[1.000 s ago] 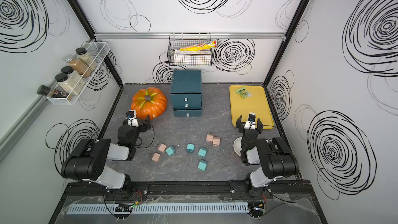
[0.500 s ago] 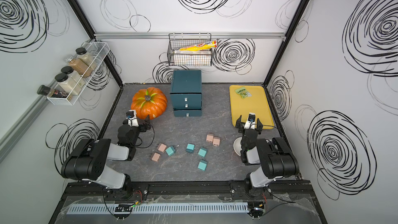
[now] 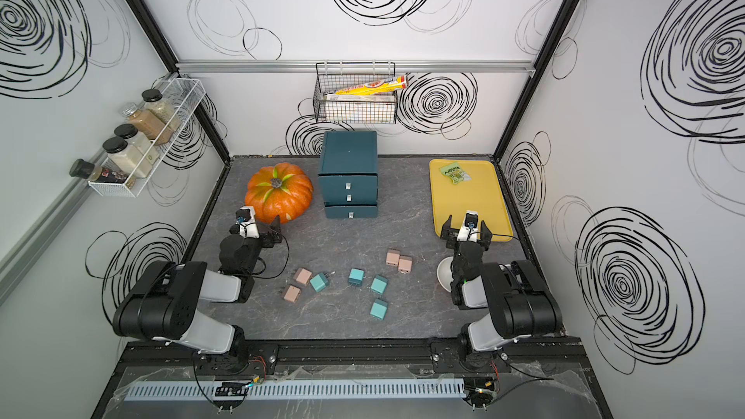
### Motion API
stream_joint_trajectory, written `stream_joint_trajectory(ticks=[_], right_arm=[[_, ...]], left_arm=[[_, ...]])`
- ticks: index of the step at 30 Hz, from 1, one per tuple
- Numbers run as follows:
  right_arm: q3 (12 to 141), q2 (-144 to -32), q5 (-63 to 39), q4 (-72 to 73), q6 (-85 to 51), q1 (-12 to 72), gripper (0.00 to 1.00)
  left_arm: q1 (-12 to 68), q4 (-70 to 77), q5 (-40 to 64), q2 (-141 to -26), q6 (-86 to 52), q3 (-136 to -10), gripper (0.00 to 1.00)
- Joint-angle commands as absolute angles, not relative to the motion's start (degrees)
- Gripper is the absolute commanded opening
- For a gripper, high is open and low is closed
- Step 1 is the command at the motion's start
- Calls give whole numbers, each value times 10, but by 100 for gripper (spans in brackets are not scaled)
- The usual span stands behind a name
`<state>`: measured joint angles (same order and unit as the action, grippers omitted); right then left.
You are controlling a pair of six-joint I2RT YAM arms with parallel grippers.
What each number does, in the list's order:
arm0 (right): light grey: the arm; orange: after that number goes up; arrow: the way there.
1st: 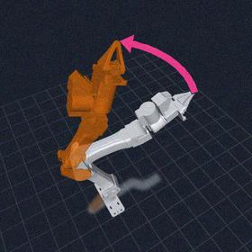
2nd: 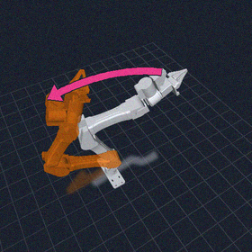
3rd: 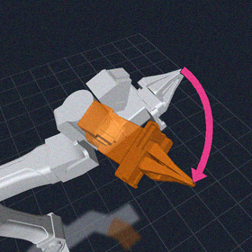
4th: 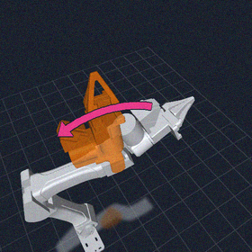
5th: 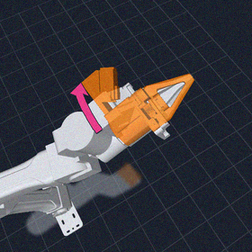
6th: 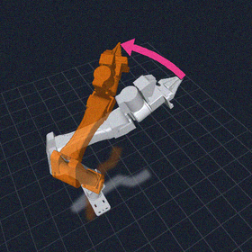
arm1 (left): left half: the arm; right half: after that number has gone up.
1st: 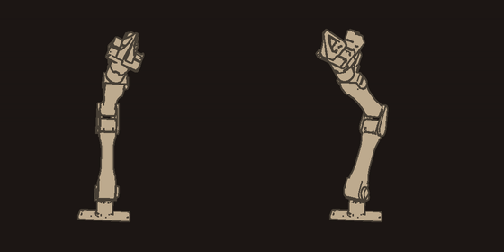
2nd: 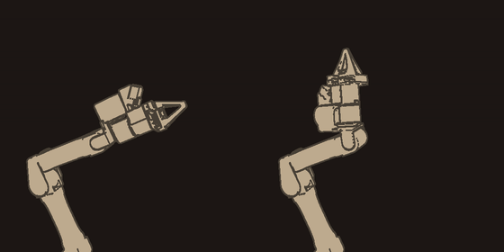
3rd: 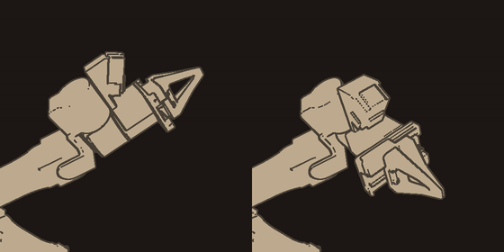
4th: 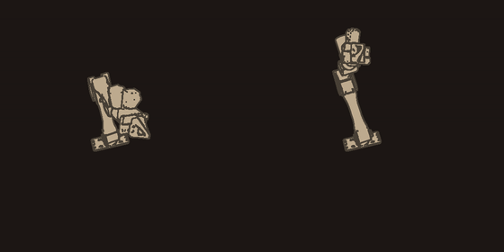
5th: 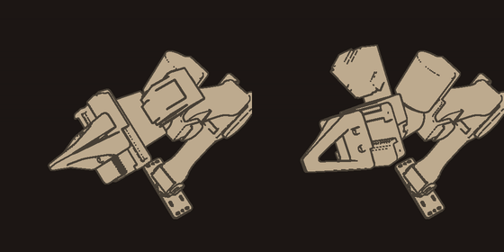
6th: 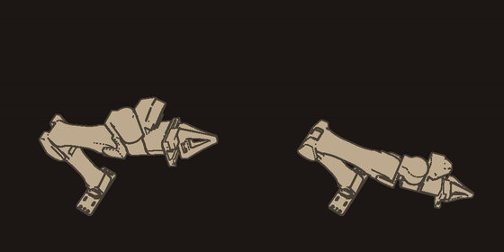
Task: Place the plugs into the drawer by color
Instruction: Move the storage box to the center of the board.
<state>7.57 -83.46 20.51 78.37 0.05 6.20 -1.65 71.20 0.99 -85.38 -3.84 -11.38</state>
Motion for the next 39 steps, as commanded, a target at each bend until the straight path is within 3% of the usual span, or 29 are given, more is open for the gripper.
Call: stream_joint_trajectory(ticks=[1,4,6,11,18,26,28,36,39], right_arm=[[112,-749,218,660,3,71,100],[222,-661,170,378,-120,70,100],[269,-637,19,298,-113,70,100],[260,-610,-98,321,-156,69,100],[344,-648,-188,250,-177,69,100],[435,-758,-303,243,-194,77,100],[468,-786,-324,232,-192,83,99],[615,-866,-306,139,-170,122,94],[665,-911,-335,137,-176,136,93]], left_arm=[[-7,678,-16,-776,-29,-125,99],[36,509,-119,-704,-55,-197,99],[56,388,-173,-673,-138,-262,99],[37,186,-45,-674,-273,-383,99],[39,230,83,-663,-334,-394,99],[47,252,203,-738,-388,-469,99],[53,243,216,-764,-388,-496,92],[68,221,226,-858,-380,-583,91],[75,212,234,-895,-374,-614,87]])
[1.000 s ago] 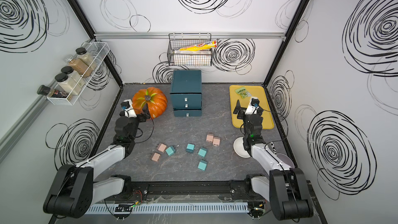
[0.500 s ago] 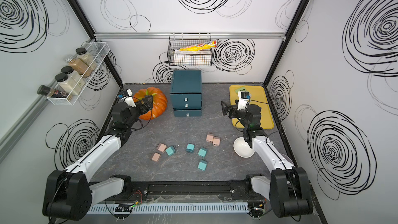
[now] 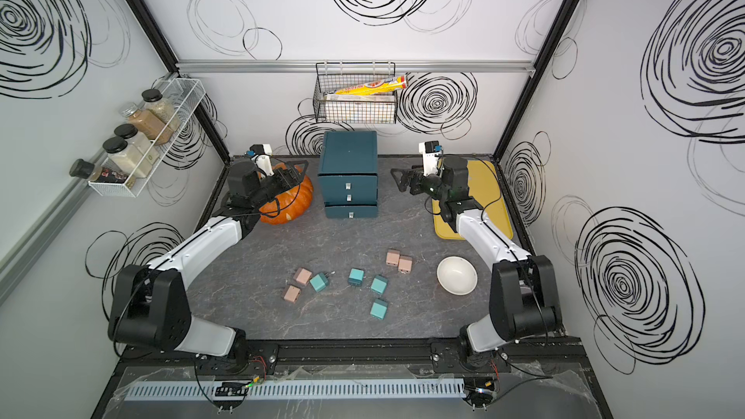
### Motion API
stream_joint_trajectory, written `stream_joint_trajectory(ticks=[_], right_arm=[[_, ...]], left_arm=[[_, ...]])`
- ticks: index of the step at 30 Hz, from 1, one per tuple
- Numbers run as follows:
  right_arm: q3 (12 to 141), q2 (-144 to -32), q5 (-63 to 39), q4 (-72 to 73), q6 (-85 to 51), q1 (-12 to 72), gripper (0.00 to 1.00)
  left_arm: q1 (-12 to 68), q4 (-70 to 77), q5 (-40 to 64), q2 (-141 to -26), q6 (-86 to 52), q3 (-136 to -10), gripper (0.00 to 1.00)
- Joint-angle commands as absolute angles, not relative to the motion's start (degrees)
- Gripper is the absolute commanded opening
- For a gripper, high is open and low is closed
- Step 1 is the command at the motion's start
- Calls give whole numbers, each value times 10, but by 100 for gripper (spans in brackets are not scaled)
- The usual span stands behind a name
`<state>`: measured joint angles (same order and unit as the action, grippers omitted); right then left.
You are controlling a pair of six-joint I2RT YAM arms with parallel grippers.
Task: Place the plugs into the drawer by color
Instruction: Move the storage box to the center of the board.
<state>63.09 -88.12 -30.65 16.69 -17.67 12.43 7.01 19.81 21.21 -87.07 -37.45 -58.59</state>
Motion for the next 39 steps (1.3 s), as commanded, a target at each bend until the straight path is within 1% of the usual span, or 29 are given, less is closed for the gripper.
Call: stream_joint_trajectory(ticks=[1,5,9,12,13,16,20,21,27,30,31,34,37,39], right_arm=[[681,-927,-339,135,-173,142,93],[743,-988,-349,105,-153,156,91],[791,-1037,-353,78,-146,161,90],[824,-1069,-383,56,-139,168,89],[834,-1078,-407,54,-141,170,88],[845,-1091,-438,57,-158,177,86],[871,-1106,-439,7,-144,200,85],[871,-1109,-442,2,-144,205,84],[820,-1060,-407,-16,-137,250,84],[774,-1024,-405,-5,-148,254,84],[753,-1008,-408,5,-148,254,84],[706,-968,-403,24,-153,254,84],[657,-924,-400,43,-163,254,84],[627,-898,-369,56,-168,254,86]], left_arm=[[76,218,236,-907,-374,-620,85],[81,219,256,-961,-381,-666,82],[106,174,243,-1009,-351,-734,84],[114,159,246,-1041,-349,-762,83],[116,156,246,-1051,-351,-769,82],[118,152,255,-1067,-347,-777,72],[120,147,265,-1060,-348,-762,57],[119,151,263,-1049,-349,-750,55],[117,164,266,-981,-363,-689,55],[123,175,299,-958,-384,-659,52],[128,173,297,-945,-384,-648,50],[155,125,239,-905,-361,-633,51],[170,137,242,-871,-380,-591,52],[179,131,227,-853,-385,-571,51]])
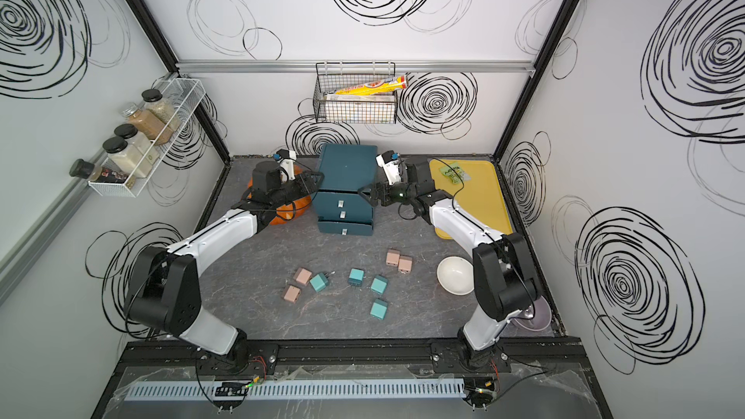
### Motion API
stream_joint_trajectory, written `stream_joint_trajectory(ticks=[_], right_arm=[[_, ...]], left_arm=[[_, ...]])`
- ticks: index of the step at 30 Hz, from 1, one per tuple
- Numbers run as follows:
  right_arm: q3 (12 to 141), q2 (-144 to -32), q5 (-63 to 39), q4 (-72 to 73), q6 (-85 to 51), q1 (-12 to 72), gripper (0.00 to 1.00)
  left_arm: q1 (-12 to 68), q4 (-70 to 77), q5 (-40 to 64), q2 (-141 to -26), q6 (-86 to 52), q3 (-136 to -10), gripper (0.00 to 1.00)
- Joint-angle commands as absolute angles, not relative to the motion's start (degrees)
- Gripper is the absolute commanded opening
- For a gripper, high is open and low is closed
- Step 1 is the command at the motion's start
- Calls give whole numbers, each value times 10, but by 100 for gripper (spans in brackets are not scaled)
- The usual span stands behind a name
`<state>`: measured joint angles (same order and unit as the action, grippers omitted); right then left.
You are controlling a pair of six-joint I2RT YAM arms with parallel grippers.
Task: Place the plugs into the drawer by color
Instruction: Move the storage box to the center of the board.
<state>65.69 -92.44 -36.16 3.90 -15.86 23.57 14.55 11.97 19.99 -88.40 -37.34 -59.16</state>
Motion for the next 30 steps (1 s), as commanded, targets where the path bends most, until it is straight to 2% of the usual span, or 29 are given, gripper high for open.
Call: stream_joint_trajectory(ticks=[1,4,6,8,10,11,16,19,21,23,25,26,27,30], right_arm=[[618,-891,-359,56,-163,254,86],[609,-882,-357,42,-155,254,86],[604,-877,-360,46,-152,254,85],[598,-868,-357,52,-152,254,85],[594,-854,-343,60,-156,254,86],[596,-847,-330,61,-159,254,87],[651,-832,-245,8,-163,254,89],[696,-860,-215,-26,-165,252,90],[728,-890,-212,-55,-157,252,87],[744,-913,-195,-73,-152,252,80],[740,-925,-200,-66,-151,252,76],[737,-931,-204,-61,-154,252,74],[739,-939,-209,-64,-156,252,73],[750,-957,-216,-83,-145,252,68]], left_arm=[[184,128,222,-842,-386,-561,51],[193,117,188,-815,-382,-539,54],[187,108,178,-807,-387,-536,65],[175,95,174,-790,-394,-533,69],[171,120,147,-733,-418,-497,86],[171,131,135,-705,-432,-479,91],[178,246,176,-577,-547,-338,91],[212,415,165,-534,-640,-215,80],[244,453,144,-539,-653,-193,77],[273,462,117,-555,-665,-188,76],[298,533,91,-580,-687,-165,77],[306,547,78,-592,-691,-162,85],[313,557,62,-608,-695,-161,85],[318,650,65,-680,-726,-151,77]])
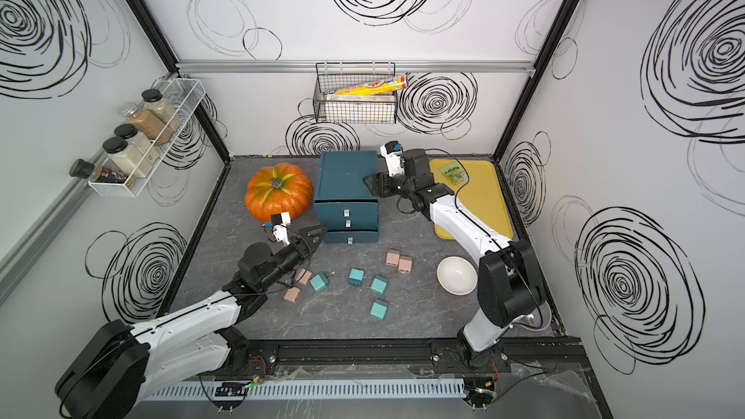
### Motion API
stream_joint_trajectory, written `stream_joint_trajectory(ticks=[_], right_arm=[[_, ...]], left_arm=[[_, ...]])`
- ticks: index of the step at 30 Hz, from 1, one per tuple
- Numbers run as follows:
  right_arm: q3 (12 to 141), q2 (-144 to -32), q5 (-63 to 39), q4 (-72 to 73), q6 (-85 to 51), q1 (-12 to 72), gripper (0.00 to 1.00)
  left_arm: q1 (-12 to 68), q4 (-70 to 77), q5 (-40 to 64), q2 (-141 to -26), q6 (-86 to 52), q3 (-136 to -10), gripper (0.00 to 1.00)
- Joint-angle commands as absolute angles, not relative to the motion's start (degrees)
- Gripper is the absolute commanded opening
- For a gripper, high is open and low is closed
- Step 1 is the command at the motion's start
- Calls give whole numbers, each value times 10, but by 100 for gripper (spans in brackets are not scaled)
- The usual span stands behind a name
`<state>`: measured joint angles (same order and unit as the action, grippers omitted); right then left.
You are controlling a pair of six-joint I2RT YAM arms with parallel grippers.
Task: Place the plugs into the drawer by color
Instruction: Move the storage box to the center of the board, then open the drawer in the storage box.
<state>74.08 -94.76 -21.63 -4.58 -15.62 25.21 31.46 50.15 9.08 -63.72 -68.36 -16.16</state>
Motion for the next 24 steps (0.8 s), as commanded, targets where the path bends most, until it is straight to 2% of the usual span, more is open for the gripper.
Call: stream_joint_trajectory(ticks=[1,4,7,9,19,22,24], right_arm=[[752,-959,-209,-91,-139,252,68],[736,-956,-207,-84,-134,252,68],[712,-954,-218,-64,-136,252,68],[703,-953,-219,-57,-136,252,68],[693,-958,-238,-50,-133,252,68],[693,-957,-235,-51,-131,252,68],[693,-958,-237,-52,-131,252,68]], left_arm=[[321,684,73,-709,-729,-153,75],[338,711,62,-767,-732,-171,74],[351,784,56,-822,-744,-180,66],[351,791,60,-849,-752,-198,66],[361,813,34,-900,-739,-237,63],[359,773,47,-912,-726,-274,55],[357,748,58,-926,-726,-292,44]])
